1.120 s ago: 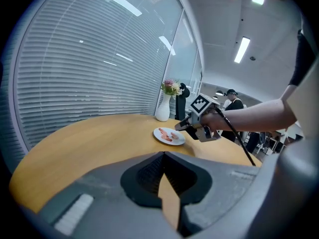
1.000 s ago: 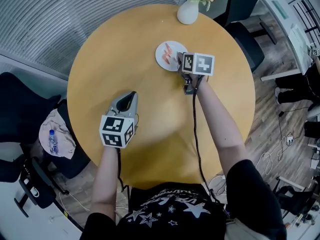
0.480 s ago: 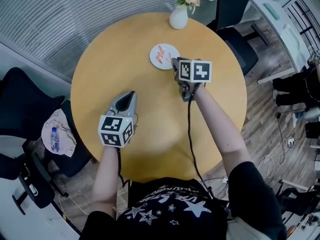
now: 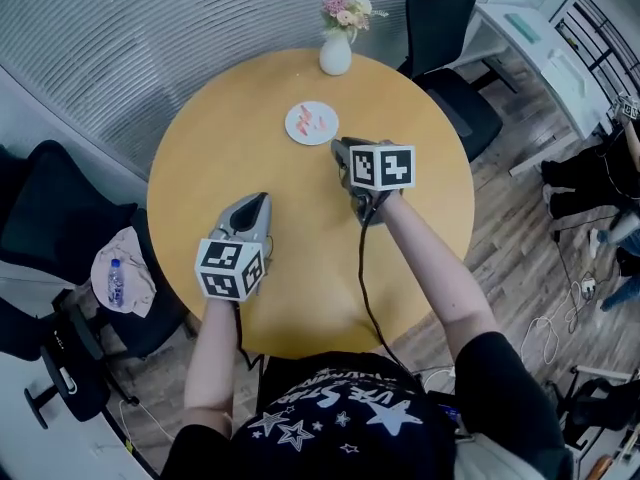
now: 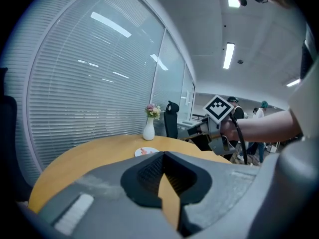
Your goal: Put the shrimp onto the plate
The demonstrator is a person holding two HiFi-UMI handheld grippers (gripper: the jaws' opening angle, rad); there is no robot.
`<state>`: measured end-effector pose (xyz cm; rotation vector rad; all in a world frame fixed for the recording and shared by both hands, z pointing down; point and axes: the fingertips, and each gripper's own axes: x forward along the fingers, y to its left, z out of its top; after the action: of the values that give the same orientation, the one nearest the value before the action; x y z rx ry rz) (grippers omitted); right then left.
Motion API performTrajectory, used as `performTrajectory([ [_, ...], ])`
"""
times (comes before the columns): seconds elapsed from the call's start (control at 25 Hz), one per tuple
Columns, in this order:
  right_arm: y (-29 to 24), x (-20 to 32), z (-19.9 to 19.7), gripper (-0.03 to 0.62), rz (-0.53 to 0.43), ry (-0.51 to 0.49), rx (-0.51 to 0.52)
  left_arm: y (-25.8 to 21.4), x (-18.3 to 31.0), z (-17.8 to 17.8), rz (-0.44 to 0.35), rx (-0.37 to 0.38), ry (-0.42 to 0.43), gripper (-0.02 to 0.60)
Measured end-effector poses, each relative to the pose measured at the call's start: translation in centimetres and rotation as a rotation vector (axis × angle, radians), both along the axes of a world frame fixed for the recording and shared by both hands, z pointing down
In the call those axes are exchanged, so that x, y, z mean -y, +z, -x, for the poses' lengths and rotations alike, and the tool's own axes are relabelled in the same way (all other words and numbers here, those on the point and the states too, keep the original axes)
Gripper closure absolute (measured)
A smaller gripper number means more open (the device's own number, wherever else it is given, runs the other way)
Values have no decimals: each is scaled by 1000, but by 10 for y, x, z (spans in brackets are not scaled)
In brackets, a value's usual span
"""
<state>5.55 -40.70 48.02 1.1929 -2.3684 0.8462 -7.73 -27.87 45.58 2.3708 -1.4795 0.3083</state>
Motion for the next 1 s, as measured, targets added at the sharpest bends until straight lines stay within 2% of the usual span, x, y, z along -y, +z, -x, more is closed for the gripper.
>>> performTrajectory([
  [0.28, -19, -50, -28, 517, -19, -7, 28, -31, -41, -19, -46, 18, -12, 581],
  [0.64, -34, -108, -53, 526, -70, -49, 41, -49, -105, -35, -53, 40, -61, 581],
  [1.0, -36, -139, -77, 566, -91, 30, 98, -46, -123, -56, -54, 25, -30, 581],
])
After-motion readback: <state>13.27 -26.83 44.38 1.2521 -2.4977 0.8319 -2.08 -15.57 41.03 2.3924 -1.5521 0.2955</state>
